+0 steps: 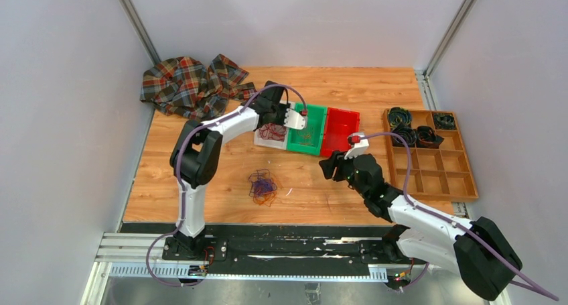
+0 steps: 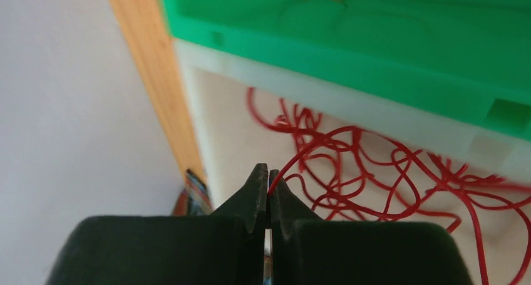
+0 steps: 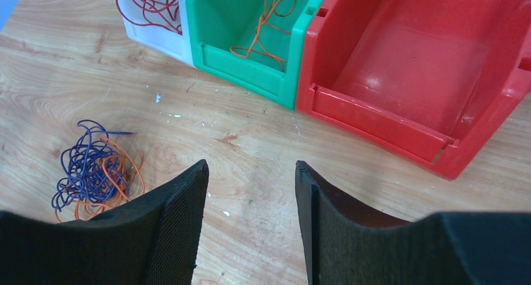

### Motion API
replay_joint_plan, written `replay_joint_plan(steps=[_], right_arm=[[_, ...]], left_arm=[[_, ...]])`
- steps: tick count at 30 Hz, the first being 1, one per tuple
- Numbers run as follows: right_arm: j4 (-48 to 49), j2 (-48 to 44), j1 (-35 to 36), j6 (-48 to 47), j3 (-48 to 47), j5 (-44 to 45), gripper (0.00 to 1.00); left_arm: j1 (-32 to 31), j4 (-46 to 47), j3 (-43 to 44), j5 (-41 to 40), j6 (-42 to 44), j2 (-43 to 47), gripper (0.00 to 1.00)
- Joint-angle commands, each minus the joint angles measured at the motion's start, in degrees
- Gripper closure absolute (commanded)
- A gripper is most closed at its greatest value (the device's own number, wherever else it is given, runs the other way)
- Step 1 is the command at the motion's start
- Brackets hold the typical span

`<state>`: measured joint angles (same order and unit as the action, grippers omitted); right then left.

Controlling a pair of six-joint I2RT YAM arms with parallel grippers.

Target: Untangle the cables

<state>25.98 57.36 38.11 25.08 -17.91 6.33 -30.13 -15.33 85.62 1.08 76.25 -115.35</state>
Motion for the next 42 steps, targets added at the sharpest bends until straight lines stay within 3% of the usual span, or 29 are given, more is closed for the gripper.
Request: replay_joint_plan(steps=[1, 6, 7, 15, 21, 28, 37, 40, 42], right_arm=[[3.13, -1.27, -1.30, 1.32, 1.41, 1.85, 0.47], [4.25, -2.50, -1.47, 1.91, 2.73, 2.17, 0.47], [4.49, -2.64, -1.46, 2.03, 3.07, 2.19, 0.47], [5.21, -2.18, -1.59, 2.05, 3.23, 1.69, 0.48], [5.00, -2.23, -1.90, 2.47, 3.36, 1.81, 0.48], [5.34, -2.53, -1.99, 2.55, 3.69, 1.61, 0.48], [5.89, -1.56, -2.12, 2.60, 3.54, 0.99, 0.52], [5.91, -1.17, -2.19, 2.52, 3.34, 0.79, 0.58], [6.07, -1.37, -2.18, 2.62, 3.51, 0.79, 0.59]], left_arm=[[0.54, -0.47, 1.67, -3.76, -0.33, -3.00, 1.00], [0.73, -2.00, 3.82, -0.39, -2.05, -4.92, 0.99], [0.70, -3.63, 4.99, 0.70, -2.41, -5.27, 0.95], [1.29, -19.61, 17.04, 10.38, -5.32, -4.73, 0.57], [1.81, -29.54, 21.58, 9.65, -1.32, -4.91, 0.13], [3.78, -35.25, 27.91, 13.68, -3.89, -4.97, 0.09], [6.33, -37.60, 32.31, 21.43, -11.43, -6.94, 0.23], [5.26, -37.59, 29.58, 20.75, -11.42, -5.79, 0.23], [4.51, -37.66, 30.71, 19.70, -17.57, -5.41, 0.20]])
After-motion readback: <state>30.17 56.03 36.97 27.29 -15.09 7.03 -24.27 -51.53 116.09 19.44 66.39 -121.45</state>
